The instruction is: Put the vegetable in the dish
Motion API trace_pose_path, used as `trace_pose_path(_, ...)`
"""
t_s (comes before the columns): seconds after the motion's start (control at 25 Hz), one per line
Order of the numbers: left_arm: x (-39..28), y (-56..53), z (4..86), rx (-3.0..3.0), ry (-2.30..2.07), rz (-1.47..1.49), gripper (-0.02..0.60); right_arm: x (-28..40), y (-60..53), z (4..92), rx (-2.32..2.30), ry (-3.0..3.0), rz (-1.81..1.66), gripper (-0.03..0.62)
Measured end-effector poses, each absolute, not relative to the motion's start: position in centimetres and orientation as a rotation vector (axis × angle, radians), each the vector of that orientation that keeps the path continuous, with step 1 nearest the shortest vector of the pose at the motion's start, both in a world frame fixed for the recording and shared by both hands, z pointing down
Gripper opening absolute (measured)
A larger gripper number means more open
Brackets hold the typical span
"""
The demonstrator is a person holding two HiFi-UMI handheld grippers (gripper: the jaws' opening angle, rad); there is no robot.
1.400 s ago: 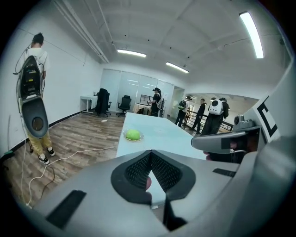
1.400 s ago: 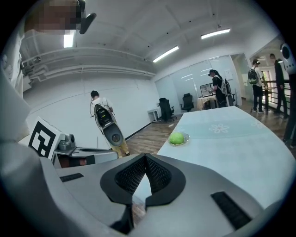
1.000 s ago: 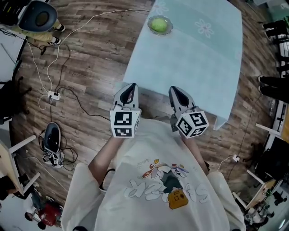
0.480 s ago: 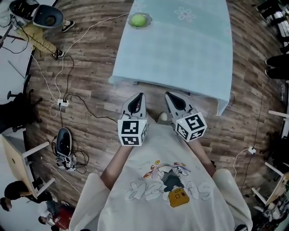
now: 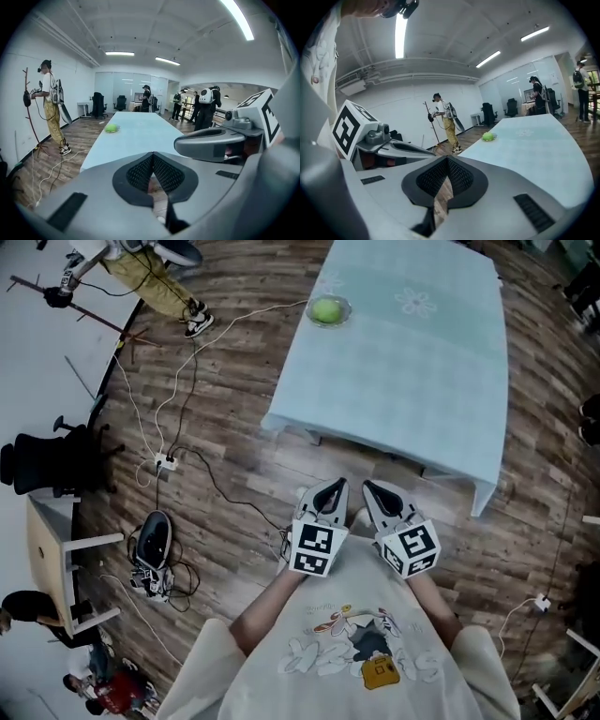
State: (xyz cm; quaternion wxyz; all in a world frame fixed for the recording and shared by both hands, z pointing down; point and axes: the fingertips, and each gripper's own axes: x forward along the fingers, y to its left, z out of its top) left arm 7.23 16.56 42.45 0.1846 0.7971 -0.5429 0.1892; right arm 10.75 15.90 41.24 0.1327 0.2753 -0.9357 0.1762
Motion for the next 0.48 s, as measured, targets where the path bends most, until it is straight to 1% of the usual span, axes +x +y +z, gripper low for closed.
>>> trace_pose_path(0.16,9.1,16.9,42.6,2.294,-1.443,0.543,0.008,11.9,15.8,40.7,0.864,-2.711,0.511,0.020)
trace_pose_path(0.28,11.0,19.5,44.8,2.275,-1.401,0.579,0.008,13.0,17.3,41.9,0.874,-2.675,0.564,0.020)
trace_pose_path(0.48,10.8,17.8,43.4,2.304,-1.457,0.545,0.008,13.8,15.9,42.0,0.892,-2.660,0.587,0.020)
